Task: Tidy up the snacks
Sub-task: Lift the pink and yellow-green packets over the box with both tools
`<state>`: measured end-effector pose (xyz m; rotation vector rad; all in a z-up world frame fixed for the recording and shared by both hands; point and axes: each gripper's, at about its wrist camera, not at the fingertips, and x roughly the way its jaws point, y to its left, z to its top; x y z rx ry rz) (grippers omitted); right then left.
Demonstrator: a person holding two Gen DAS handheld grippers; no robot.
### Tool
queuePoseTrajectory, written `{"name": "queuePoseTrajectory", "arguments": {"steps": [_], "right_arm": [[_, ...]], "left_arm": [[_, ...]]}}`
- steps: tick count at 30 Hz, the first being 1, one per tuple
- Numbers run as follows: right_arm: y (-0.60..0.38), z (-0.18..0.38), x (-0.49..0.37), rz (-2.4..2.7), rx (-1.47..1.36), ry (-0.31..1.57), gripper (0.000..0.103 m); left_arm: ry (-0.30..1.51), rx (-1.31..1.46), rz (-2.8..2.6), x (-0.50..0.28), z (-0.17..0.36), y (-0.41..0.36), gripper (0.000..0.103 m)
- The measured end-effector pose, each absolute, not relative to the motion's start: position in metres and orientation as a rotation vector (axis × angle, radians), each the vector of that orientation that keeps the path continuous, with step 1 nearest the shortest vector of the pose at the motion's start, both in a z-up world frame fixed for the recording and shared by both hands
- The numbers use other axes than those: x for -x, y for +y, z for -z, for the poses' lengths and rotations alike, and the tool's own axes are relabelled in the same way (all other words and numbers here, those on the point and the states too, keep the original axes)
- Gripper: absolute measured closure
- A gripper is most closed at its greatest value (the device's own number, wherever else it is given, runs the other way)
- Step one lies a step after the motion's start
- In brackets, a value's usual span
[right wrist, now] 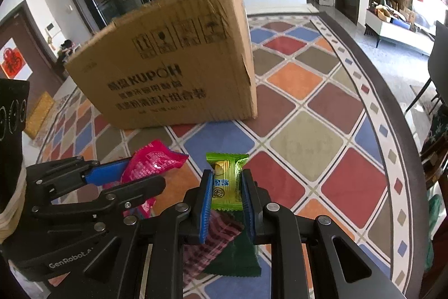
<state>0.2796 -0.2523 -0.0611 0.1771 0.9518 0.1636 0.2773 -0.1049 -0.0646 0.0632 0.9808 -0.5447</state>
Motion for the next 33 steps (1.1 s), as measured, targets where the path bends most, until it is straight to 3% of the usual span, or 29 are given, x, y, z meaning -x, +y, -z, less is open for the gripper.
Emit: {"name": "queuePoseTrajectory", "arguments": {"steps": [33], "right_arm": [[-0.219,-0.064,-0.289,-0.237,-0.158,0.641,0.082]], "left_arm": [[0.620,-0.001,0.437,-0.275,-0.068,-0.051,0.069]]}}
